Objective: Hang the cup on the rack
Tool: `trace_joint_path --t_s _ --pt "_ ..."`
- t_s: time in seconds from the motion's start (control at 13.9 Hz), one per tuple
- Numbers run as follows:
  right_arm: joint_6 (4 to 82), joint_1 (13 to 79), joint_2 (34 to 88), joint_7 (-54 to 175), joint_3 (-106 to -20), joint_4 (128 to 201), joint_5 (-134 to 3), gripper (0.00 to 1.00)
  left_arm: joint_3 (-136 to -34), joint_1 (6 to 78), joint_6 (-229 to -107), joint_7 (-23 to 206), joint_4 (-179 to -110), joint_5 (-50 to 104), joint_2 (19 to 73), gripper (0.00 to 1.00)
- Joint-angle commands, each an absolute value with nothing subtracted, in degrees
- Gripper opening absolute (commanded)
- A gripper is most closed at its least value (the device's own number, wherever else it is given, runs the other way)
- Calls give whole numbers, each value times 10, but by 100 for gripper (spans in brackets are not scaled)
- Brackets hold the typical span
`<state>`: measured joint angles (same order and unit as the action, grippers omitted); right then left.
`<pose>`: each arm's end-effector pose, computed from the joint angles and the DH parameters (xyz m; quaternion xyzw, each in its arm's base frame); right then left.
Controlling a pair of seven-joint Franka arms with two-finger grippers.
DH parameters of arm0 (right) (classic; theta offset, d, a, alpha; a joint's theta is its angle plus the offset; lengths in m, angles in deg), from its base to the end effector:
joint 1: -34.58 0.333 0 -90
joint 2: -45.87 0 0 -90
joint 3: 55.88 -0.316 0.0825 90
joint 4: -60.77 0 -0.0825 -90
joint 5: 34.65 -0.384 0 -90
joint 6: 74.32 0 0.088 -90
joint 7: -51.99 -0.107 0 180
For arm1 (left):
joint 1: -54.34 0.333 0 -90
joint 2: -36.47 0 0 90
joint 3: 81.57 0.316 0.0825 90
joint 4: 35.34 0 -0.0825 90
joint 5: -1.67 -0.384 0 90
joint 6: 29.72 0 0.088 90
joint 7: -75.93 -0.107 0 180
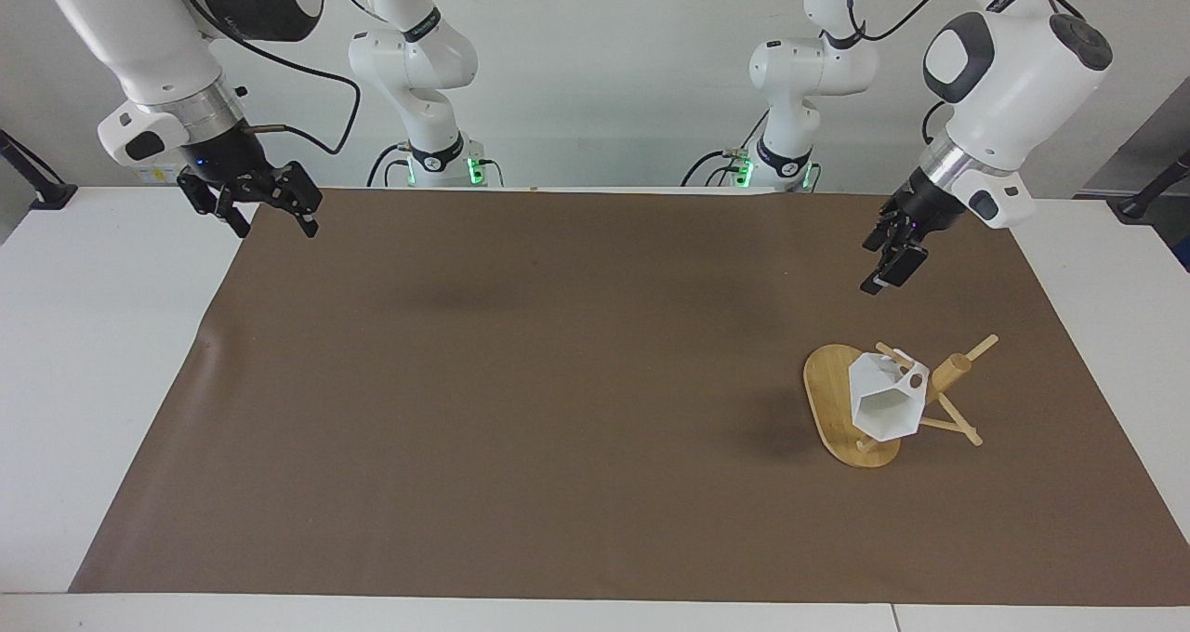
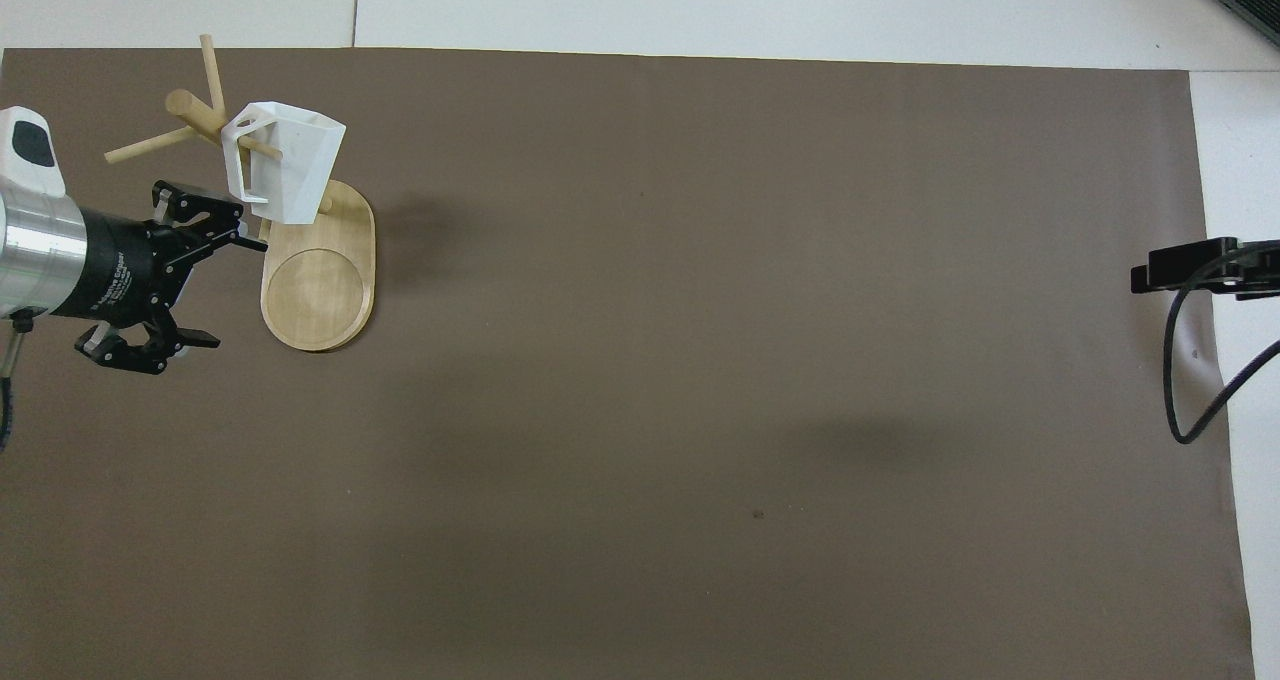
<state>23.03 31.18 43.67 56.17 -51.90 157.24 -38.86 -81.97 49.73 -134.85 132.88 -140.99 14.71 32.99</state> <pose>0.5493 -0.0648 0.6037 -0.9984 0.0316 -0.0305 0.0350 0.5461 -0.0662 0.5528 0.8812 0.4590 -0.0347 0.1076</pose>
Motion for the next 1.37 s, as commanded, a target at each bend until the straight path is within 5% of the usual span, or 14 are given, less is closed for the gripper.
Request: trace_joint_path --t_s 0.0,0.65,1.3 --pt "243 304 424 554 -526 1589 -375 100 -822 509 -1311 1204 -1390 116 330 100" --pt "243 303 424 574 -526 1589 -375 100 -811 526 -1262 777 -1377 38 319 100" --pt "243 301 425 571 -523 1588 -375 100 -794 535 -1142 727 -1234 37 353 100"
